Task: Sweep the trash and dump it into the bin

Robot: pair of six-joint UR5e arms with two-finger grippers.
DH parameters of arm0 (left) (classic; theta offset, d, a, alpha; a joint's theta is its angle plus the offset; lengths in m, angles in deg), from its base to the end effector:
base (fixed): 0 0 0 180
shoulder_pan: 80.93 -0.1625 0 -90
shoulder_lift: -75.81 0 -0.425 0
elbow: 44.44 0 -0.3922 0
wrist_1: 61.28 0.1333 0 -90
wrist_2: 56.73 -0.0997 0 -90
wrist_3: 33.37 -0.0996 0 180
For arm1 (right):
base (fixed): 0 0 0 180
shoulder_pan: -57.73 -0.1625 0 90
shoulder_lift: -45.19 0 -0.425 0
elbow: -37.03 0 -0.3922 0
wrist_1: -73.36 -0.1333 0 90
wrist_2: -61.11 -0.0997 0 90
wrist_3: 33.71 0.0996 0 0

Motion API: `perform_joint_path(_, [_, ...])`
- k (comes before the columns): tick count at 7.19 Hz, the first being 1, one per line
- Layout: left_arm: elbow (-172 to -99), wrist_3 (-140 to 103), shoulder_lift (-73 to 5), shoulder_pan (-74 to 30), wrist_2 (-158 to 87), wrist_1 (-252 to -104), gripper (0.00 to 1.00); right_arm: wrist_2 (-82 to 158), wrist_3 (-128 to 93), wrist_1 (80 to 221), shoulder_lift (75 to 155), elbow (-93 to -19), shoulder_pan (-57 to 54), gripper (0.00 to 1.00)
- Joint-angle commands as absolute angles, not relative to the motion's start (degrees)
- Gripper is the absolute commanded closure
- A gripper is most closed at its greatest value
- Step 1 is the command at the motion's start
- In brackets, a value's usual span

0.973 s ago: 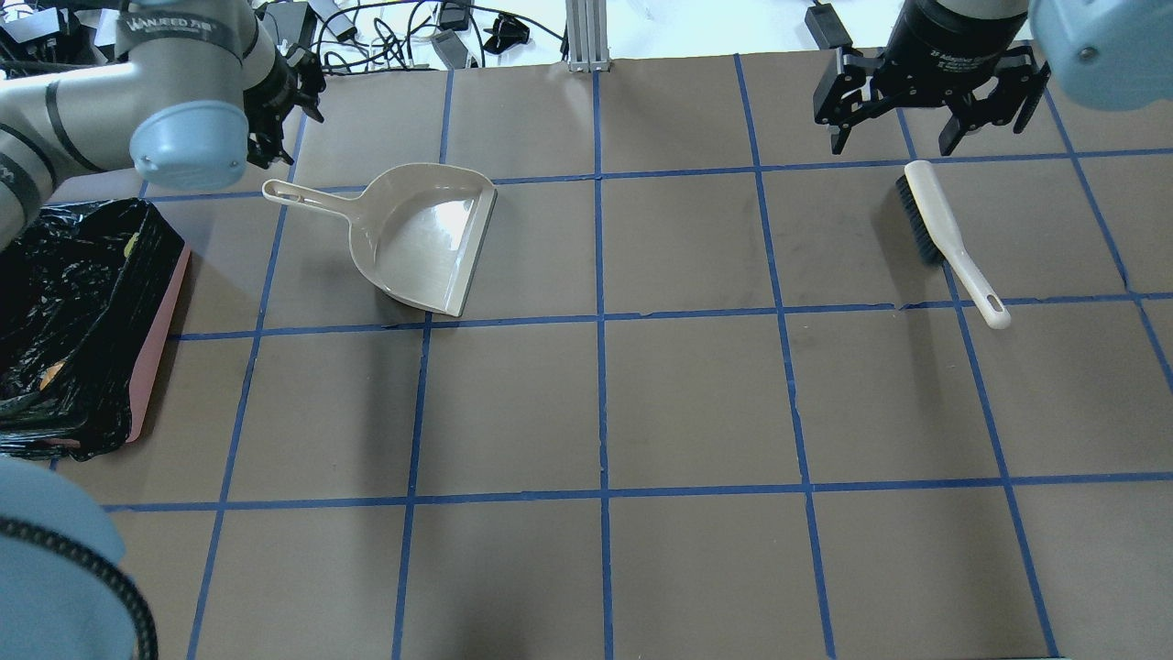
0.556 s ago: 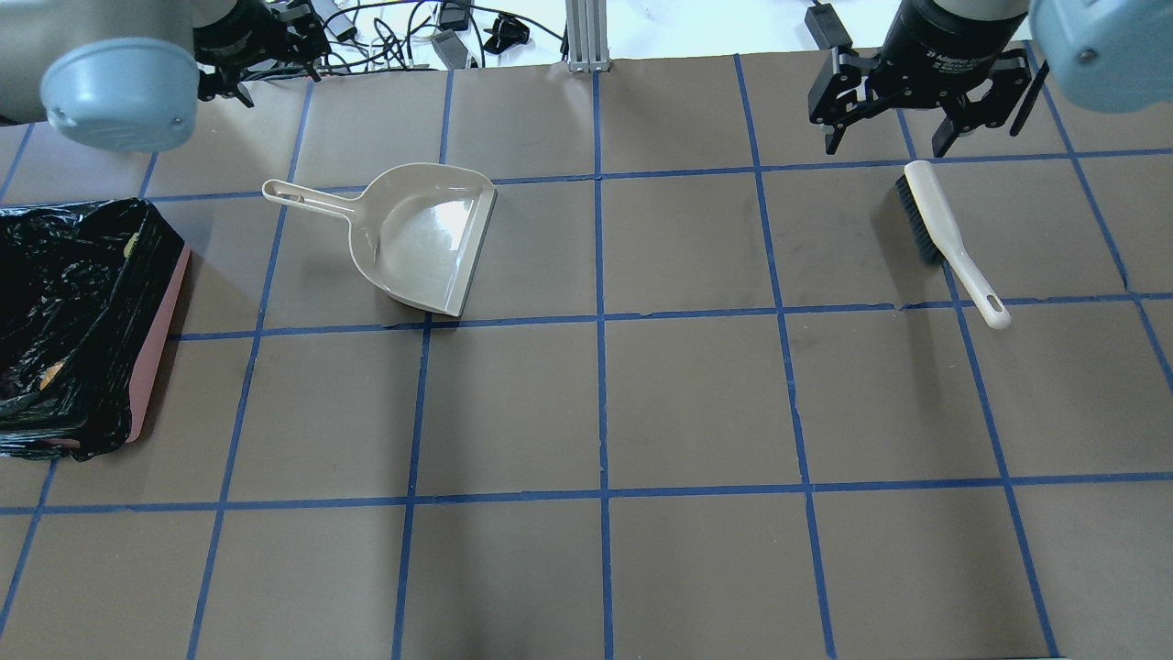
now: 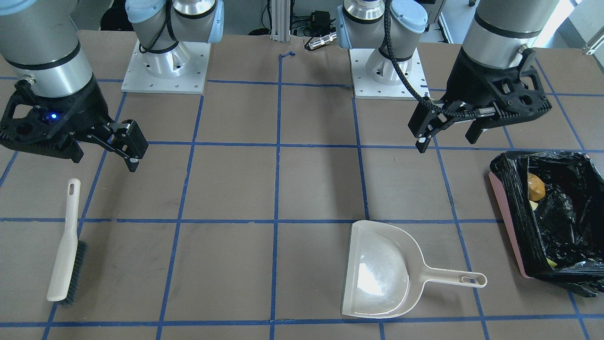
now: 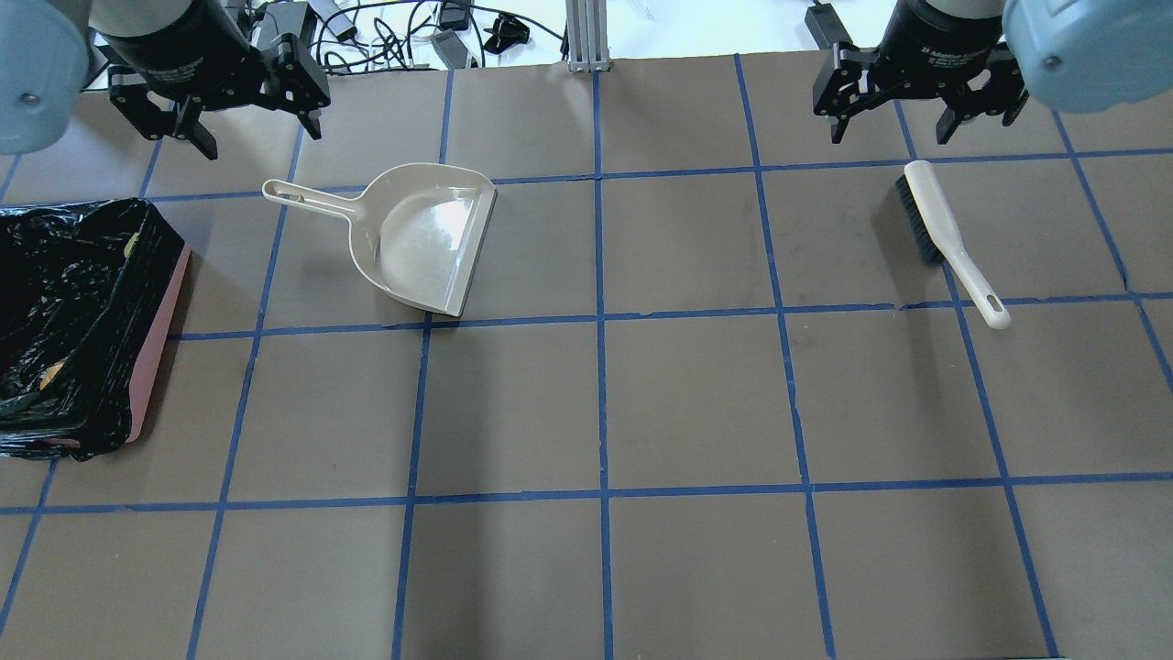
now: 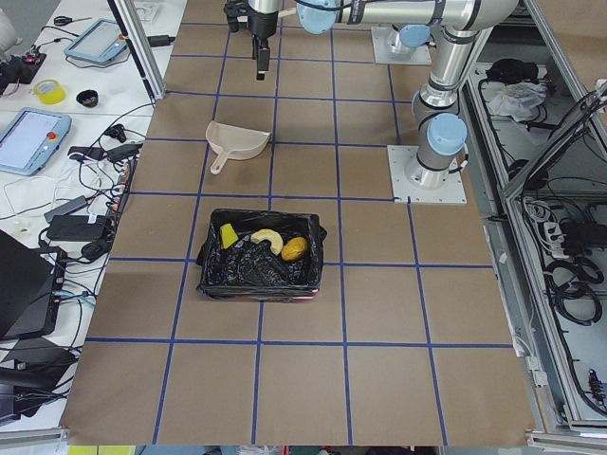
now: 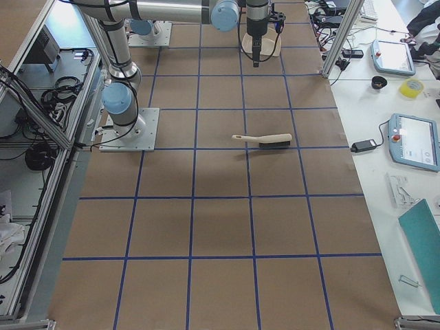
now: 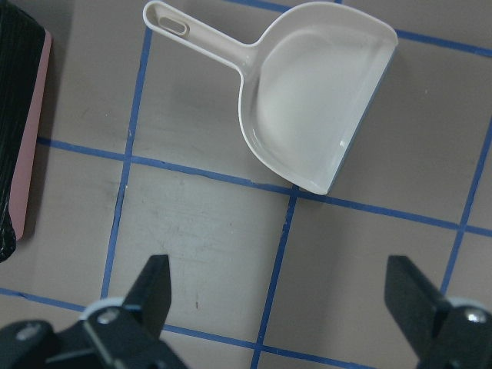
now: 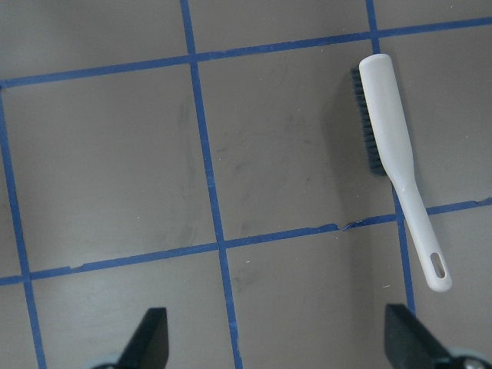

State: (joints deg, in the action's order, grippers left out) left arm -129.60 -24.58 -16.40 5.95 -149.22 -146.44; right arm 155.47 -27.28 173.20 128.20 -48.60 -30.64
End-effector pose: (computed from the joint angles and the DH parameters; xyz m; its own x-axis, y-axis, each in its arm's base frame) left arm -0.1005 -0.5262 0.5195 -0.9773 -0.2106 -0.0227 -0.2057 0.9692 -0.1351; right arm 0.1099 -0.5583 0.4804 -0.9870 0.1487 0.0609 0.1396 0.9812 -0.1333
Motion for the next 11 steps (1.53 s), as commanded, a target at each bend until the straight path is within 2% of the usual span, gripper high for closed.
perform_joint_path(1, [-132.23,-26.85,-14.90,5.90,-148.93,-147.85,0.00,155.77,-26.59,171.73,128.59,-50.23,-31.29,0.00])
perform_joint_path(4, [-132.33,-30.21,-14.45,5.99,-149.71,-151.89,0.00,161.13,-23.32,168.23,129.64,-50.69,-31.74,0.00])
perform_joint_path(6, [-132.42,-30.29,-14.72,6.00,-149.45,-152.16,0.00,162.00,-12.40,175.21,125.02,-50.34,-31.83,0.00])
perform_joint_path(11, [-132.60,-30.38,-14.89,6.08,-149.63,-151.90,0.00,156.43,-9.80,172.10,131.50,-50.07,-32.78,0.00])
